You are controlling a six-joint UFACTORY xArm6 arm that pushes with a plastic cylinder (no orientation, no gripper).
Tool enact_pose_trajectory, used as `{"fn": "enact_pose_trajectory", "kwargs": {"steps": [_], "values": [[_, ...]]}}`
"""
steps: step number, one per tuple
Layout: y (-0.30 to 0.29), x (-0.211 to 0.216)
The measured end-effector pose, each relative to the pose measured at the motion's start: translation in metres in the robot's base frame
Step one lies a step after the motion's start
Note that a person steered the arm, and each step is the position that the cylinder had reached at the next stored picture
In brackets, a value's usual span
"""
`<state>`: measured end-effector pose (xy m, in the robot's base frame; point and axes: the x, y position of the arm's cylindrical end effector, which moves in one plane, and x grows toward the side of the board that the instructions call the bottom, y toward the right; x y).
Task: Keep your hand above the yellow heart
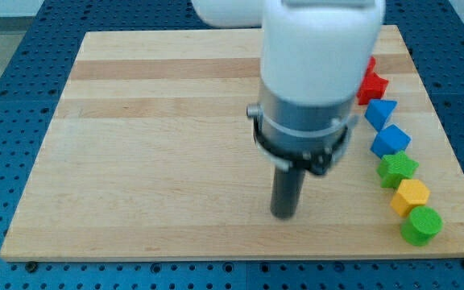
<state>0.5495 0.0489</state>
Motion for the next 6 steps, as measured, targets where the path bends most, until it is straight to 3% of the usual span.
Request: {"fn": "enact_pose_trajectory", "kwargs": {"steps": [5, 6], "values": [[0.014, -0.313], [0.054, -0.337]]}}
